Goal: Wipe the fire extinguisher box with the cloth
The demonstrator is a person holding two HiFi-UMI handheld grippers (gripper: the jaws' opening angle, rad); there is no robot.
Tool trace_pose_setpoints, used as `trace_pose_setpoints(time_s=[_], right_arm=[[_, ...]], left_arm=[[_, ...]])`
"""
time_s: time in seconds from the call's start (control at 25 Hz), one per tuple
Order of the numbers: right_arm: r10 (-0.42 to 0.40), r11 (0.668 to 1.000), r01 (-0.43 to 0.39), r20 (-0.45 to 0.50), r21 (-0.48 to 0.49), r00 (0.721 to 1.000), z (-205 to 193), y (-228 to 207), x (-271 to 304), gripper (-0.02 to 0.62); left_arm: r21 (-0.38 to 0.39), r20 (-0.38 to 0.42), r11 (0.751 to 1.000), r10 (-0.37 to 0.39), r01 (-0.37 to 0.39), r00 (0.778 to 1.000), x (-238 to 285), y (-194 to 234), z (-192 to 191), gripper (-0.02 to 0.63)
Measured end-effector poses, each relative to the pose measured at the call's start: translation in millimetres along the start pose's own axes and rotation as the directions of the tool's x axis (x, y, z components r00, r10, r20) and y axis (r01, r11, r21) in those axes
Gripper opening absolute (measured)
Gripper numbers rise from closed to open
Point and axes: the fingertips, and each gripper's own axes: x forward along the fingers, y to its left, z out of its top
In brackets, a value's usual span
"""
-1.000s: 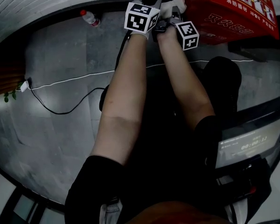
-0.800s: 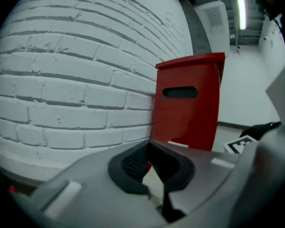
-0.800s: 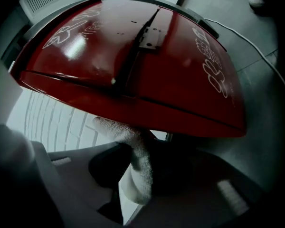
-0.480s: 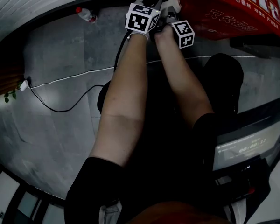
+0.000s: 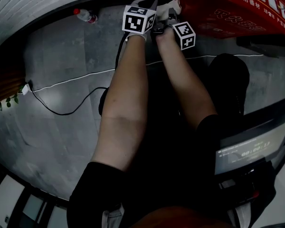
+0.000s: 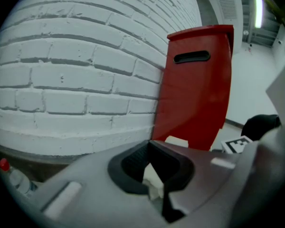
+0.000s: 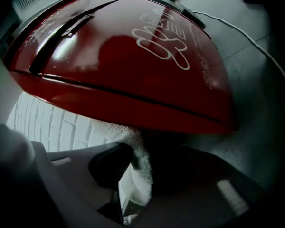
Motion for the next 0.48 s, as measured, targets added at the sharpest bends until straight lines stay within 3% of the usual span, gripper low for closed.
trace_pose_setpoints(time_s=[0.16,0.48], right_arm=[[-0.016,1.000,0.016,-0.007,0.008,1.000,-5,-11,2,0.100],[-0.066,0.998,0.066,-0.024,0.020,0.998,-13,-46,8,0.100]], left_arm=[[0.004,-0.019,1.000,-0.014,0.014,1.000,5,0,-8,0.003],[0.057,-0.140,0.997,-0.048,0.056,0.989,21,-9,-47,0.003]])
